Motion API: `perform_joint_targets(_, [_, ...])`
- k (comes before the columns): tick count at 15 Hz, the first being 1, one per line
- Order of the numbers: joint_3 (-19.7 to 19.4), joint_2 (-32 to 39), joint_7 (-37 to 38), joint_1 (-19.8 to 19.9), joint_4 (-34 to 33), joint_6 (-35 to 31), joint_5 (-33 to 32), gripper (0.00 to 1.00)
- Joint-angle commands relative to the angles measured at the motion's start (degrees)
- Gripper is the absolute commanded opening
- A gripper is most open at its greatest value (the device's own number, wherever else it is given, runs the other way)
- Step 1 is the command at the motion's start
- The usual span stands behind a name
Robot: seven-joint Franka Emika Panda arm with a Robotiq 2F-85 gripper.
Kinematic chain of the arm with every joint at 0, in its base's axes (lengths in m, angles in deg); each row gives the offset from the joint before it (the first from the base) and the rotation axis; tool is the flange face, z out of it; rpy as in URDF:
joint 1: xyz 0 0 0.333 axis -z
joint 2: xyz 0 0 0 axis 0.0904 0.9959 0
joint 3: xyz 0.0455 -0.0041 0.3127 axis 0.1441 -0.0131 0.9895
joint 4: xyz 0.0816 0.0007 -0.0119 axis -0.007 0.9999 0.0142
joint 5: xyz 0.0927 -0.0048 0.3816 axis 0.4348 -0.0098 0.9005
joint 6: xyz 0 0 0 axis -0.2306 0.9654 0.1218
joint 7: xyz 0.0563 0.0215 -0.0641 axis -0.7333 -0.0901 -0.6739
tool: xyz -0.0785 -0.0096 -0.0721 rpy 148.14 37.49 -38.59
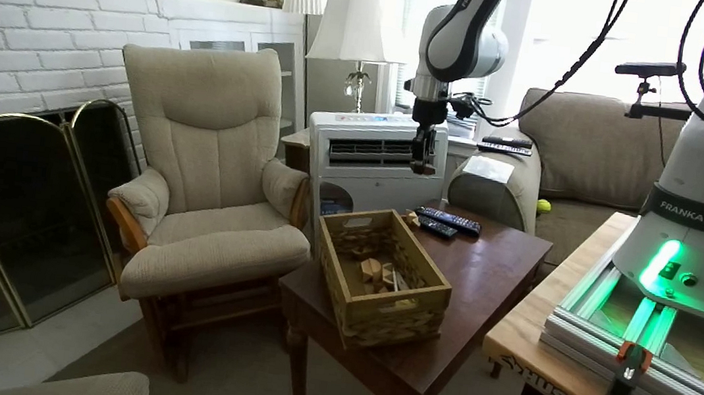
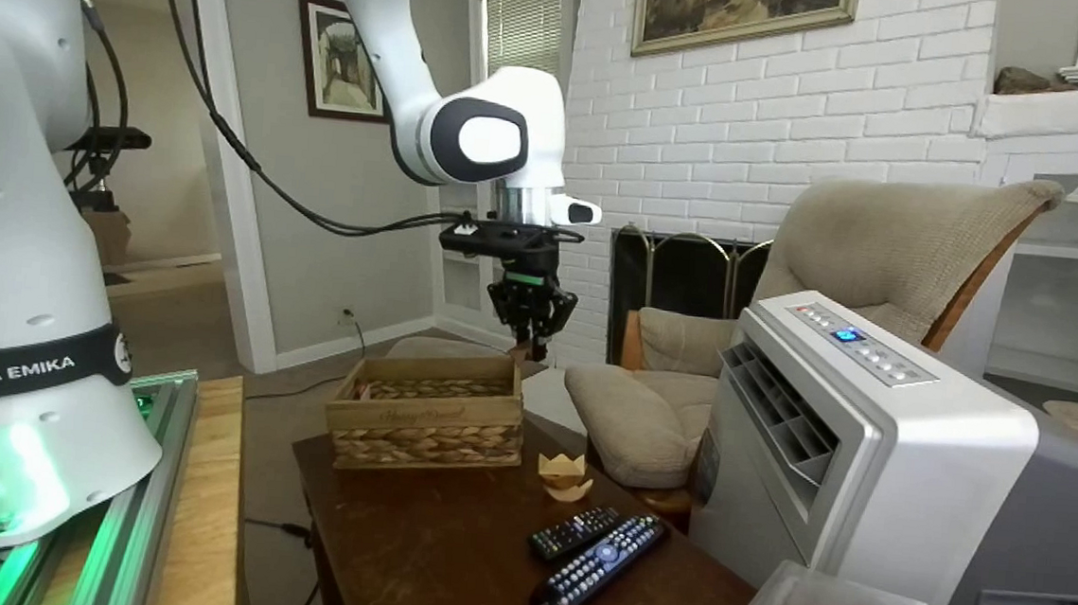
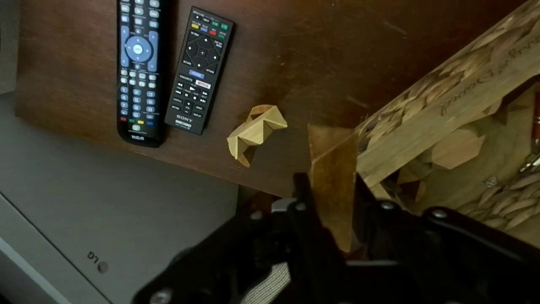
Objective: Remove on object from the basket and put it on top of the tower of objects
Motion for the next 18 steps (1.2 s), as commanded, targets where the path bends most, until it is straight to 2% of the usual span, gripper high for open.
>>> perform_joint_targets(1, [-0.47, 3.29, -4.5, -0.08, -1.34, -2.03, -3.42, 0.06])
perform_joint_targets(3, [-0.11, 4.88, -7.35, 0.51, -2.0, -3.88, -4.64, 0.06])
perform_joint_targets(8, [-1.17, 10.48, -9.11, 0.69, -5.3, -7.9, -10.12, 0.06])
perform_joint_targets(18, [-4.84, 19.46, -10.36, -0.58, -12.24, -7.98, -19.44, 0.06])
